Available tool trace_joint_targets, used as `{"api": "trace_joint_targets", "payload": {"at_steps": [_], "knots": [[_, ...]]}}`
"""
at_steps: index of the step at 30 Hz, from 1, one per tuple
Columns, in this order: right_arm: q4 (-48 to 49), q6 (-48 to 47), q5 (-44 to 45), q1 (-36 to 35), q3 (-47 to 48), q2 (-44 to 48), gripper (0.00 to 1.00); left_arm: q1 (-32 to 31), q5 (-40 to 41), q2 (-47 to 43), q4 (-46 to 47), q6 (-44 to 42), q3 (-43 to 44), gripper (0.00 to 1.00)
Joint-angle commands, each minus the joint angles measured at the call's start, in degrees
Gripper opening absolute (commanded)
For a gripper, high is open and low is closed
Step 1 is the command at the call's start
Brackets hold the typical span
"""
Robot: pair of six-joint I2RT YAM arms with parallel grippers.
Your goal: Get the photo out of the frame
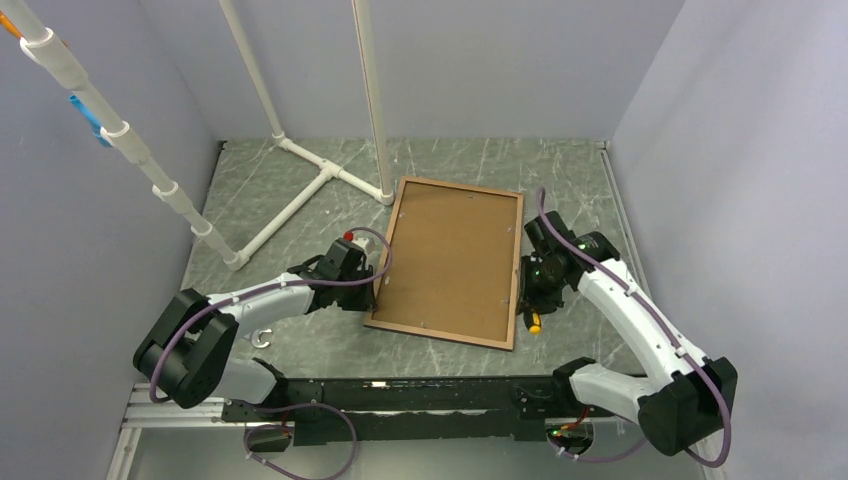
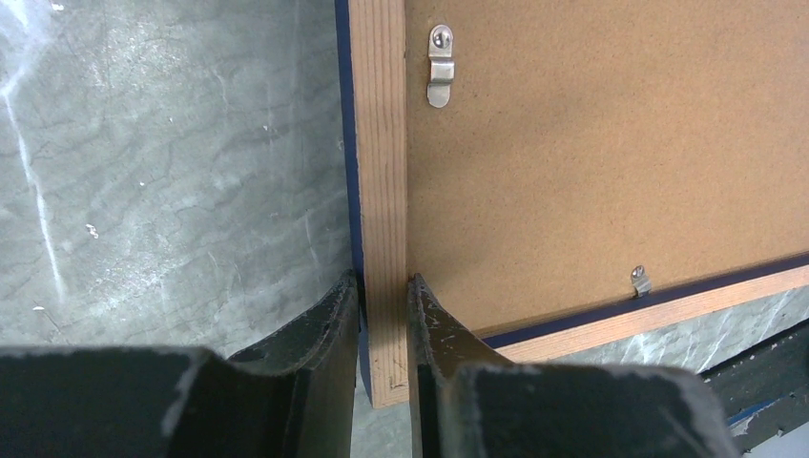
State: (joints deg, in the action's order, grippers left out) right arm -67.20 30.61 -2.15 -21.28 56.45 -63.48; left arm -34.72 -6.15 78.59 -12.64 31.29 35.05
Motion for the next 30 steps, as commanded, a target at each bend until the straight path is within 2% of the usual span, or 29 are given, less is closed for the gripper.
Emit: {"api": "trace_joint_targets", "payload": {"at_steps": [1,5,16,30], "knots": [[-8.1,4.5,-4.8,-5.6,-2.6,1.9,0.0,-1.2,-1.0,1.2,0.1,1.0,-1.6,0.0],[-8.1,6.9,-7.4,-7.9,-6.4,3.9,0.0,-1.3,-1.0,1.2,0.4,1.1,-1.6,0.0],[-2.0,8.2,-6.6,-8.8,-10.5,1.9,0.0,-2.2,-0.2,1.4,-0.1,1.7,-1.7,0.0],[2.4,9.0,-3.4,-8.8,-11.3,0.3,0.0,-2.9,0.7,1.7,-0.9,1.5,-1.5,0.0]]}}
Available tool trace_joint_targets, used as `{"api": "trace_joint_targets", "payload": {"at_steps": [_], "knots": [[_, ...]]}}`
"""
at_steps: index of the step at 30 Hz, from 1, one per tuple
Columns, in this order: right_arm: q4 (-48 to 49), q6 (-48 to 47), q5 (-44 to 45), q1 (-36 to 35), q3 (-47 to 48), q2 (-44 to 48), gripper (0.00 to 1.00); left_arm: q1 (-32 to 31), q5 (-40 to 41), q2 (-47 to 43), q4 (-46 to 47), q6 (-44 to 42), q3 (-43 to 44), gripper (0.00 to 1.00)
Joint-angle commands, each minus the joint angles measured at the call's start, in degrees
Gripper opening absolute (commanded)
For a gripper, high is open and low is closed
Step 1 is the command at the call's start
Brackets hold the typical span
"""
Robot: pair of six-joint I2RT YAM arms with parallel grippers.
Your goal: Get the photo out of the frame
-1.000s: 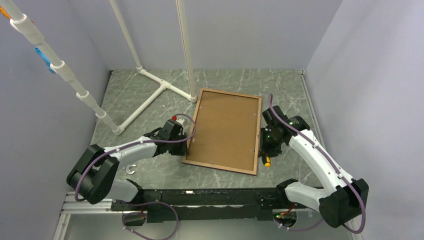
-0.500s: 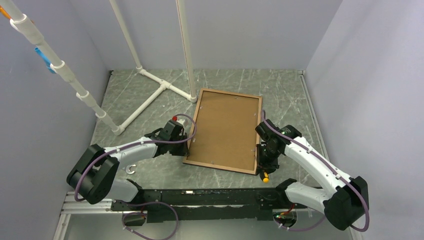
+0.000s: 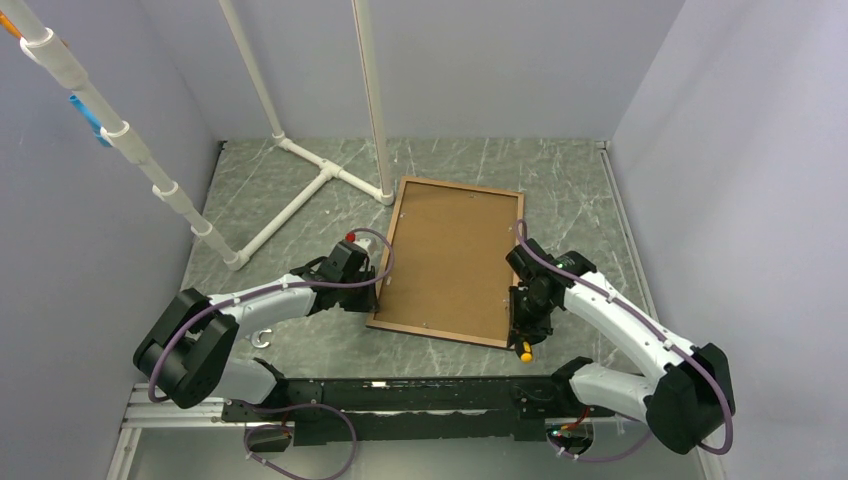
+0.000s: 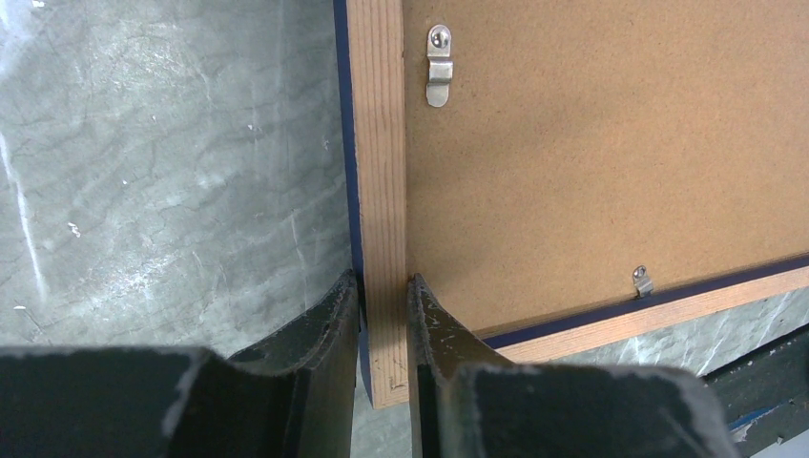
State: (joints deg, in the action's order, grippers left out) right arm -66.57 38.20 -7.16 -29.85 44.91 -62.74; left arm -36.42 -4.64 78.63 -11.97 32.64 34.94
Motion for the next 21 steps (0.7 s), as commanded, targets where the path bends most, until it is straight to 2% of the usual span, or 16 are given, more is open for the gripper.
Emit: {"api": "trace_joint_targets", "payload": {"at_steps": [1,21], "knots": [[1.9,1.4,2.0,-0.3,0.2,-0.7,0.0,-1.2,-0.8,1.6,-1.6,0.2,-1.5,0.0],[5.5,0.7,4.3,-0.3,-1.4,-3.0,0.0,-1.2,-0.4,0.9,-1.7,0.3,-2.2,0.0]]}}
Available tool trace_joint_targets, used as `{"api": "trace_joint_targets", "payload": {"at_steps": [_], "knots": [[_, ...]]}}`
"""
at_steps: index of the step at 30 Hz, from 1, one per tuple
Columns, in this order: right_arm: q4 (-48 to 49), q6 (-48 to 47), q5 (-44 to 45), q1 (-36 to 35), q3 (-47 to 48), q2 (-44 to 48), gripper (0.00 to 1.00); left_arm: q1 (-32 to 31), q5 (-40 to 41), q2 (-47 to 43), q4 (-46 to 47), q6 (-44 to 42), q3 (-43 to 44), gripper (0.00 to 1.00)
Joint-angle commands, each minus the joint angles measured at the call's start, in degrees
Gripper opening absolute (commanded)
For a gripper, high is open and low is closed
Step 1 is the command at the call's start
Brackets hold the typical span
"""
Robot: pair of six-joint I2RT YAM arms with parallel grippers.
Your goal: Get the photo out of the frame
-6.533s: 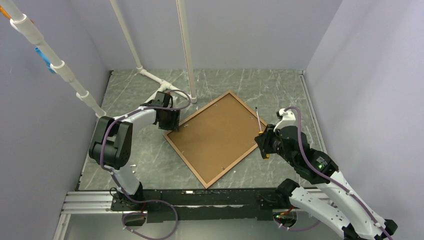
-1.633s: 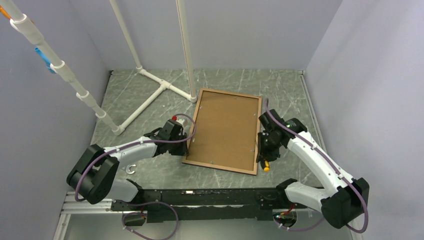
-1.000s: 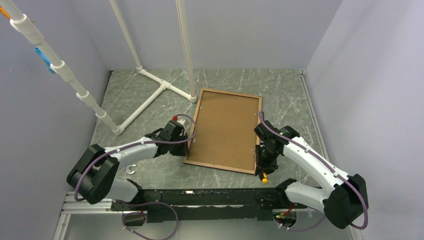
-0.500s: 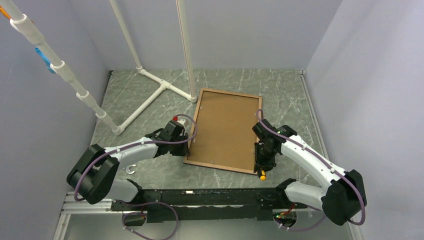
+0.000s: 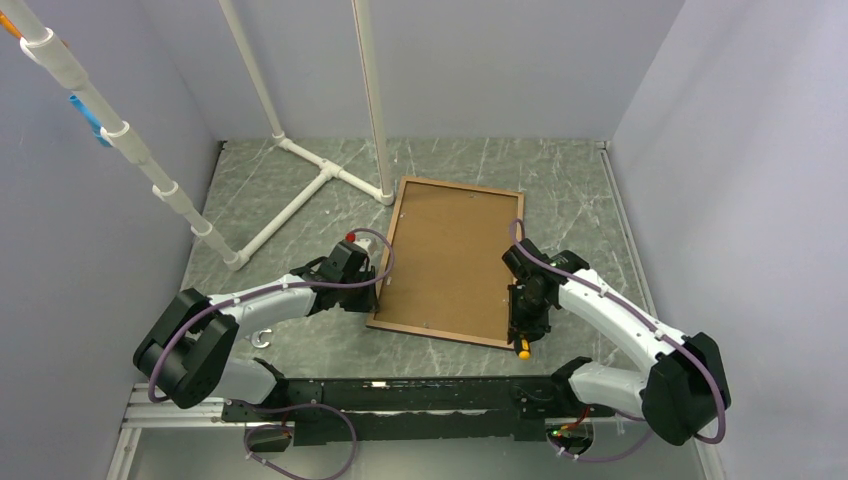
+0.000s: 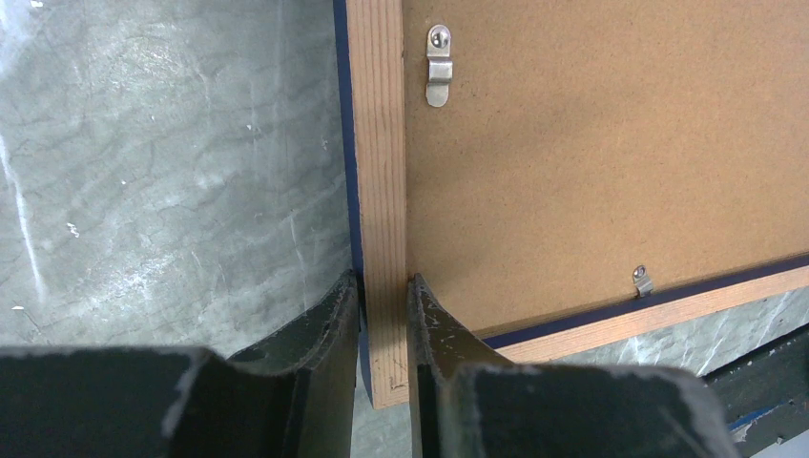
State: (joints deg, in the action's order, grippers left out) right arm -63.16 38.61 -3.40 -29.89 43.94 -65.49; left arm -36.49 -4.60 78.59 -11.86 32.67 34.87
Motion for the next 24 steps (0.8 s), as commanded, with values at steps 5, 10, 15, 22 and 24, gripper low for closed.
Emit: {"api": "trace_joint_targets", "payload": {"at_steps": [5,10,15,22,24], "knots": [[2.9,0.6,0.9,-0.3,-0.4,-0.8,0.0,-1.3,-0.5,1.2,-1.8,0.2,-2.2,0.0],[3.2,0.7,2.3,-0.3,-0.4,-1.1,0.0,-1.2,-0.3,0.9,-1.8,0.1,-2.4,0.0],[3.7,0.9,3.3,-0.2,-1.0,-1.4,0.0,-1.3,-0.4,0.7,-1.8,0.0,-2.5,0.0],[3.6,1.5,4.3,-0.2,-1.4,-2.1,0.0,-1.3,0.1,0.9,-2.2,-0.3,-2.7,0.0],[2.7,1.8,4.0,-0.3,-1.5,-1.4,0.0,-1.3,0.5,0.8,-2.5,-0.1,-2.5,0.0]]}}
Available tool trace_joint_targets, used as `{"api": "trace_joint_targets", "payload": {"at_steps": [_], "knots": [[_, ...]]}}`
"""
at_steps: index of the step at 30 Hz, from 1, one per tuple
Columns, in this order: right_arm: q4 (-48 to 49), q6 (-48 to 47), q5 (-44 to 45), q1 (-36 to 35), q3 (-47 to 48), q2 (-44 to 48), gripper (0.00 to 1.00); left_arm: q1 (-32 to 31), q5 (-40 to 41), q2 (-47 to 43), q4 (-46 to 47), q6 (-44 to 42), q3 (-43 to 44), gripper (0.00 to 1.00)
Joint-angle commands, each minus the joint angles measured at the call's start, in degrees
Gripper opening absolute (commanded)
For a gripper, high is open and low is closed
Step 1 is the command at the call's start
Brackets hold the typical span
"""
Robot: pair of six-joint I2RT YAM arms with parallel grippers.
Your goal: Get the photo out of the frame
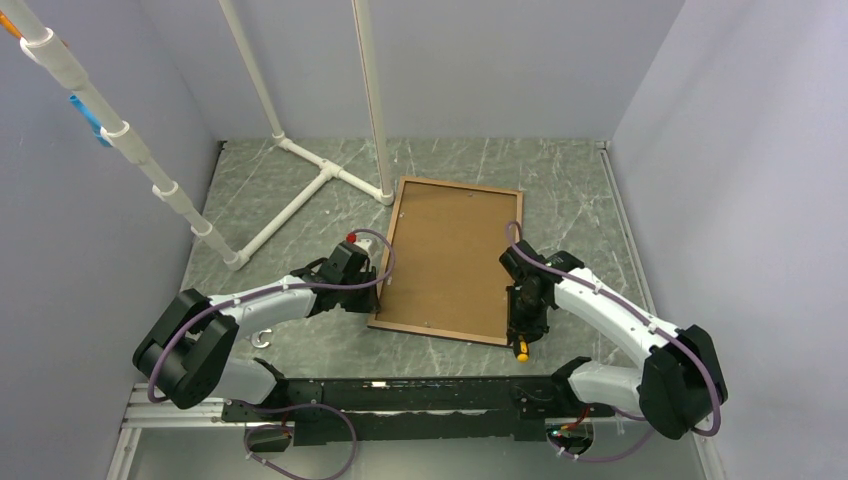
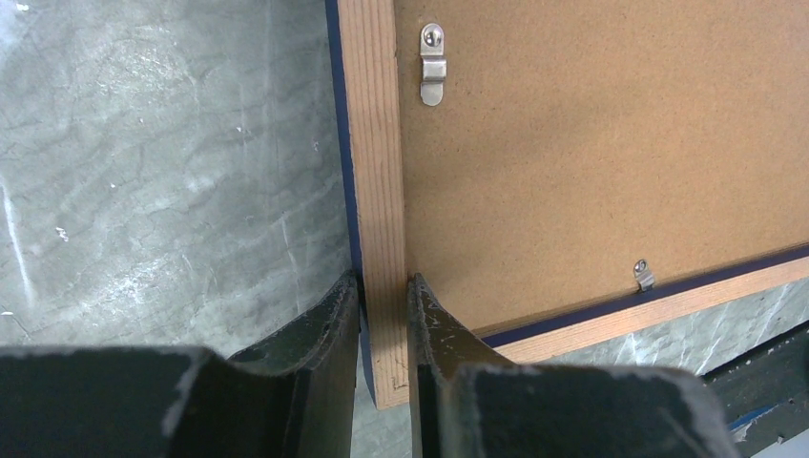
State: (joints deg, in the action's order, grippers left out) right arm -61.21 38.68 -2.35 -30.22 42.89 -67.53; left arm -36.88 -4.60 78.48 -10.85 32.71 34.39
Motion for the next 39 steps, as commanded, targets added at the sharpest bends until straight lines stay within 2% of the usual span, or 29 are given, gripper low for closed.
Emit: {"api": "trace_joint_targets", "payload": {"at_steps": [1,10,18,26,39], "knots": [[-0.1,1.9,2.8,0.1,-0.5,1.0,0.0,-1.0,0.6,0.9,-3.5,-0.2,-2.0,0.0],[-1.7,2.2,2.8,0.1,-1.9,3.8,0.0,-1.0,0.3,1.8,-3.6,-0.5,-1.2,0.0],[5.1,0.8,3.6,0.1,-2.3,-1.4,0.0,-1.0,0.4,1.1,-4.0,-1.2,-1.8,0.0],[7.5,-1.9,5.3,0.1,-0.4,-4.8,0.0,-1.0,0.1,1.1,-3.7,-3.1,-2.1,0.0],[10.5,-4.9,3.0,-0.8,1.4,-8.7,0.0,-1.1,-0.4,0.9,-3.2,-3.6,-2.7,0.0]]}}
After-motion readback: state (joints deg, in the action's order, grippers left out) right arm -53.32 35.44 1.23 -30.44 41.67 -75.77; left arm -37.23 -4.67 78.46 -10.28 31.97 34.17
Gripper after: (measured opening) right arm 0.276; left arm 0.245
